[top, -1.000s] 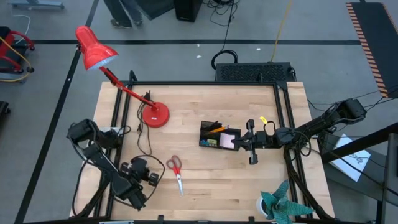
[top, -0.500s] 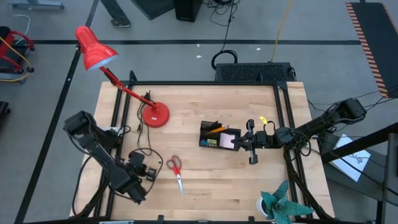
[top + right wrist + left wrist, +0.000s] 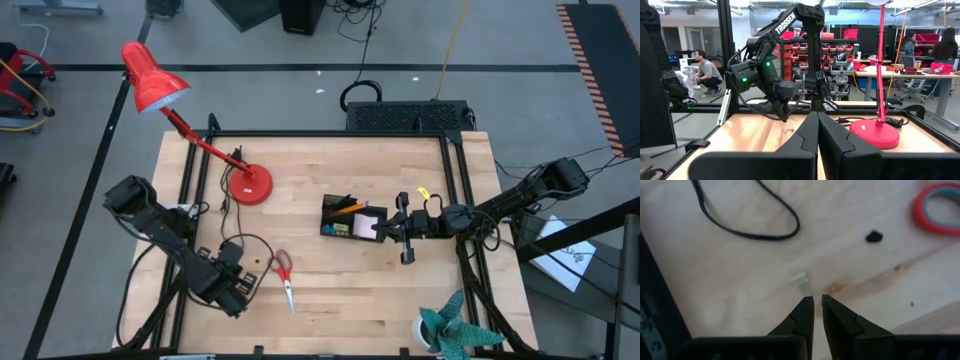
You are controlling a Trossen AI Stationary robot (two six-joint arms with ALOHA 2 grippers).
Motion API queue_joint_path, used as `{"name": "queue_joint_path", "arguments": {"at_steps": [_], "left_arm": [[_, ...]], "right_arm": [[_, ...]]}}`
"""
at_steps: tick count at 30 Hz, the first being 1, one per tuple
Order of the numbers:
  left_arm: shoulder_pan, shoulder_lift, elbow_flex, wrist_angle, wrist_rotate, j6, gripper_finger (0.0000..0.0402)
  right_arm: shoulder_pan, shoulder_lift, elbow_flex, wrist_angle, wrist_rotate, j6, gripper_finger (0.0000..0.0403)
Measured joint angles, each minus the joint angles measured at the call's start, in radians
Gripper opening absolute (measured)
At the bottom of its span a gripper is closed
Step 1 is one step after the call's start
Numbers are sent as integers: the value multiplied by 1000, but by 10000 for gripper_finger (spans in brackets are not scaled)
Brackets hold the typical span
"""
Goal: Pick and place office supplies into organizer
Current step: Put the green binder clip into the black desk organizer
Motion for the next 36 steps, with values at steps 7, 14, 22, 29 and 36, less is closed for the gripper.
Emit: {"name": "queue_joint_path", "arguments": {"at_steps": [7,14,22,29,36], "left_arm": [[36,0,0,50,85,10,47],[45,0,0,52,94,-14,68],[47,0,-18,28,46,-126,186],[74,0,-78,49,116,-246,255],[124,0,-119,191,78,-158,252]], "right_arm": [[0,0,0,0,0,0,0],[1,0,0,-1,0,0,0],[2,0,0,-1,-1,8,0],[2,0,0,-22,-29,11,0],[2,0,0,-21,-25,9,0]]}}
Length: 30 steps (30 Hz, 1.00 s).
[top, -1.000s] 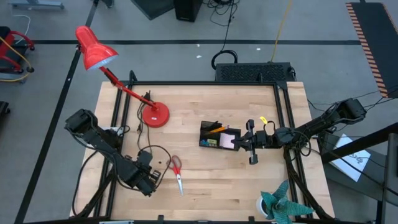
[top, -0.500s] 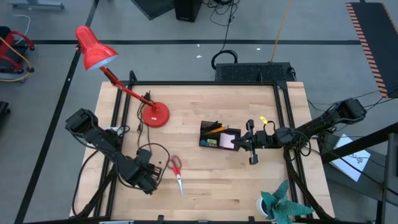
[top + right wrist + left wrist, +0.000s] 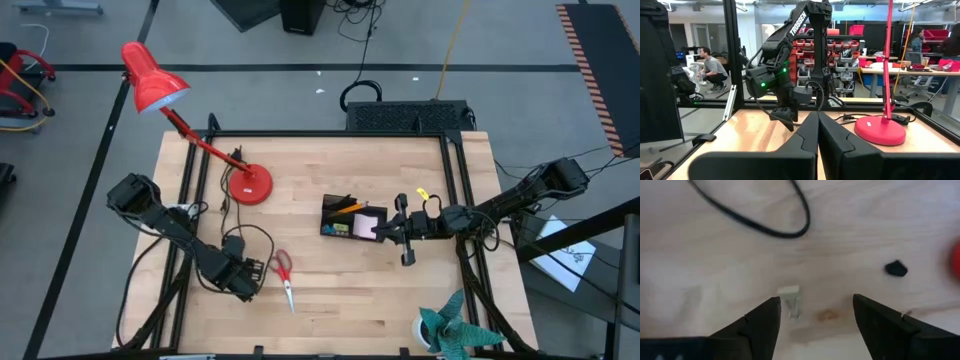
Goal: Pick and place office supplies into organizer
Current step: Put the green binder clip into the black desk organizer
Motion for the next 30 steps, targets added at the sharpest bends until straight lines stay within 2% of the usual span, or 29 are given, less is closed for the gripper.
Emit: {"name": "queue_joint_path", "arguments": {"at_steps": [14,30], "left_arm": [[36,-4,-40,14,39,33,244],[17,-2,-49,18,5,40,243]], "right_arm": [[0,0,0,-2,1,-1,0],[0,0,0,-10,2,-1,0]]}}
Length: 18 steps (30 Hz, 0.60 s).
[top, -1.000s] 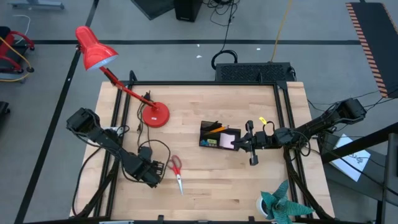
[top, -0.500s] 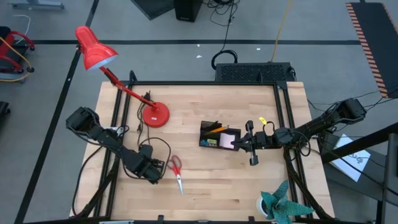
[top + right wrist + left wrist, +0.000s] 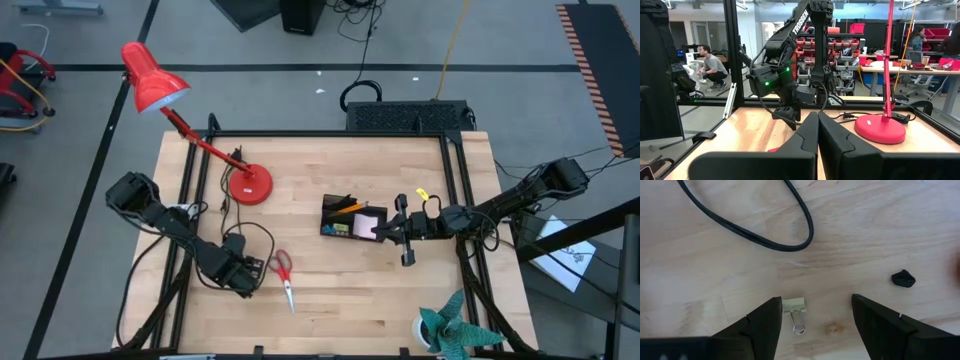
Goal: Pick and place office supplies into organizer
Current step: Put the green binder clip into the black desk organizer
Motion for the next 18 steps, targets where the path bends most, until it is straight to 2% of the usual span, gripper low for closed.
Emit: {"name": "queue_joint_path", "arguments": {"at_steps": [9,15,18], "left_arm": [[2,5,36,-76,-1,12,243],[-3,6,47,-134,26,-34,243],[-9,5,47,-111,26,-51,243]], "right_arm": [[0,0,0,1,0,0,0],[0,0,0,1,0,0,0],[0,0,0,1,0,0,0]]}}
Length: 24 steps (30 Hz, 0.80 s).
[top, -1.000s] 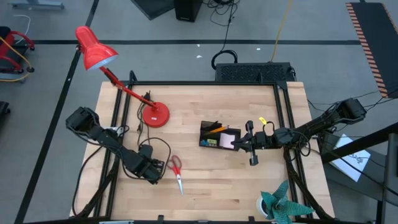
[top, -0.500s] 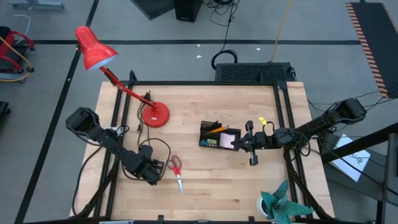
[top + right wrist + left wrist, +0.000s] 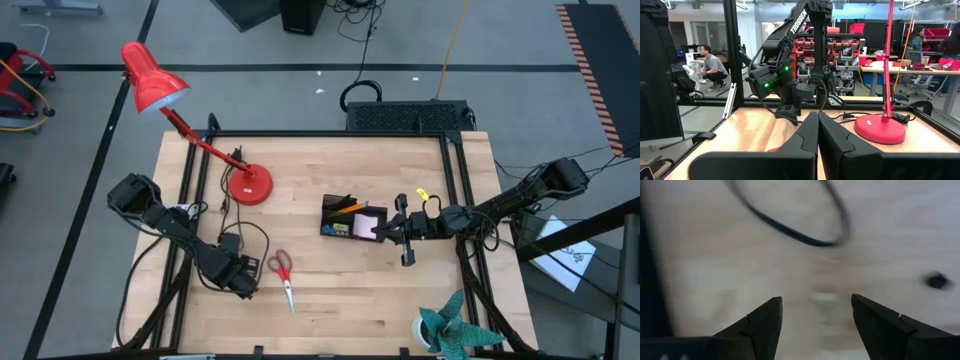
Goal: Pick and place office supplies into organizer
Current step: Put the green binder clip into the black desk organizer
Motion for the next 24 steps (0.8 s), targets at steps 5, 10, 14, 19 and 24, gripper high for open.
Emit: {"name": "queue_joint_path", "arguments": {"at_steps": [5,10,14,19,24], "left_arm": [[-12,-1,-4,45,-9,4,243],[-17,-7,-37,95,-20,1,243],[-18,-10,-78,156,-21,-2,243],[-18,-10,-85,164,-19,-4,243],[-18,-9,-86,165,-19,7,243]], "right_arm": [[0,0,0,0,0,0,0],[0,0,0,0,0,0,0],[0,0,0,0,0,0,0],[0,0,0,-1,0,0,0],[0,0,0,0,0,0,0]]}}
